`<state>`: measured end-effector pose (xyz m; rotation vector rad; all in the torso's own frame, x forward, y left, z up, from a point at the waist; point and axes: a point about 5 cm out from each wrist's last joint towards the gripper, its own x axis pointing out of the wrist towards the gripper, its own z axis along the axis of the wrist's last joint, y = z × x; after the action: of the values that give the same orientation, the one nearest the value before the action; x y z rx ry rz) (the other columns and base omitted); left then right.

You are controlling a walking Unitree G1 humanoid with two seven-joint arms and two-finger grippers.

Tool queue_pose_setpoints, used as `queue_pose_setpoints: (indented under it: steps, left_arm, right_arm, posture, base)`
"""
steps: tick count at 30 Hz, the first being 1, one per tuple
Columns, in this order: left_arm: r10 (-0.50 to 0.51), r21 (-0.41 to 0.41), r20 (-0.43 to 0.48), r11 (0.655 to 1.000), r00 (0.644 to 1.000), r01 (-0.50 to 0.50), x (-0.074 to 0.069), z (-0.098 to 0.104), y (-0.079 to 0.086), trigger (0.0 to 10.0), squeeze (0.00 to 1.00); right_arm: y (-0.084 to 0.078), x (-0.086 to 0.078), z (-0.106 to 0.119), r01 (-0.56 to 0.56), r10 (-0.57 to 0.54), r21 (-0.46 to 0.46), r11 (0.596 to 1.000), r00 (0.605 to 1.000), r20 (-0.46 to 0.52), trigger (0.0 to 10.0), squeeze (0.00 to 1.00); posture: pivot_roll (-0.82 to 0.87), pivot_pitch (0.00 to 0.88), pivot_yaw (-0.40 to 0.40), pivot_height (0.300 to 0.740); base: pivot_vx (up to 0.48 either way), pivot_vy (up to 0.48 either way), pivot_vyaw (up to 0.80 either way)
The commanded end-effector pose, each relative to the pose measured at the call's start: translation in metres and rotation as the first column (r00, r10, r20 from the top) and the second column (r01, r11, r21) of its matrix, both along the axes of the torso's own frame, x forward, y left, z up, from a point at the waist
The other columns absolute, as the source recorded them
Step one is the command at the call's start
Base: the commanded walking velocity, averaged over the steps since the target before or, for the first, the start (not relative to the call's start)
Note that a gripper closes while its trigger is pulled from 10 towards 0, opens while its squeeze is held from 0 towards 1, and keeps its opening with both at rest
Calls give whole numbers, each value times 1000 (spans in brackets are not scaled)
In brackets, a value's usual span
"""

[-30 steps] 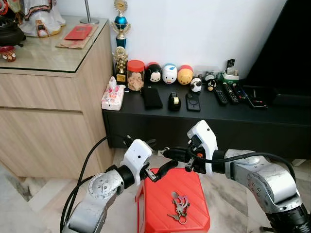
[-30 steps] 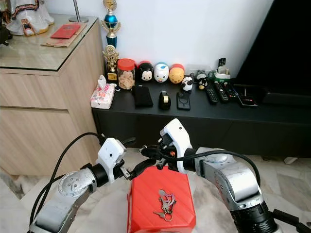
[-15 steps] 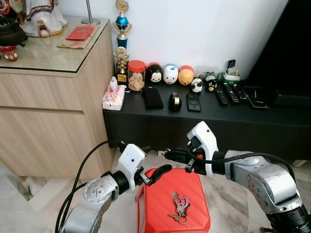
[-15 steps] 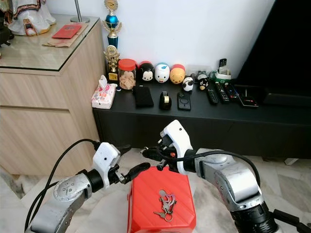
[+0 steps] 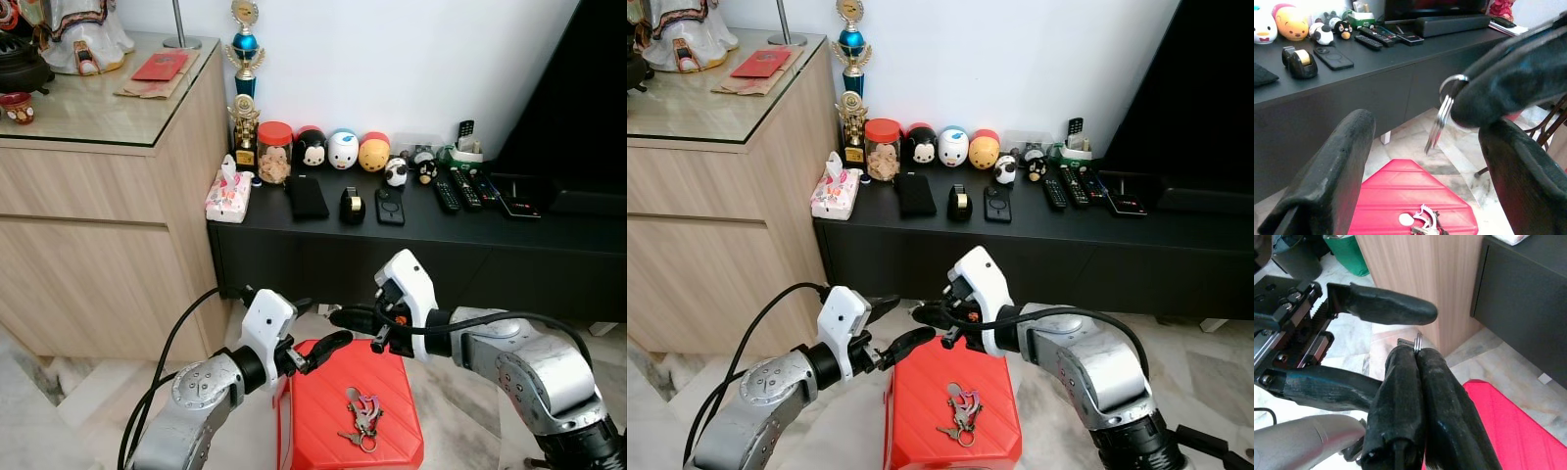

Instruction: Hang keys on a hook

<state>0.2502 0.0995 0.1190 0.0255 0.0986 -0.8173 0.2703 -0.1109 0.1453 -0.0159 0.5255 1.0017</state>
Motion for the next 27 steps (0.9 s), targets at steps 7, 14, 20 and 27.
queue_pose_setpoints:
  steps: [7, 14, 20, 27]
  left_arm:
    - [-19, -22, 21, 1000, 1000, 20, 3, 8, -6, 10000, 0]
    - [-20, -9, 32, 1000, 999, 21, 4, 8, -6, 0, 0]
    - [-13, -13, 42, 1000, 999, 13, 4, 9, -7, 0, 0]
    - [-13, -16, 56, 1000, 998, 14, 5, 12, -8, 0, 0]
  right_arm:
    - [2, -2, 3, -13, 13, -6, 1000, 1000, 14, 10000, 0]
    - [2, -3, 2, -17, 17, -8, 1000, 1000, 12, 10000, 0]
    - [2, -3, 2, -17, 17, -16, 1000, 1000, 9, 10000, 0]
    - [2, -5, -1, -19, 19, -18, 1000, 1000, -2, 10000, 0]
  posture:
    - [-10, 0, -122, 740]
    - [-9, 0, -123, 740]
    - [-10, 0, -126, 740]
    - [-9, 0, -126, 740]
  base:
    - [0, 0, 0]
    - [0, 0, 0]
    - [0, 0, 0]
    - [0, 0, 0]
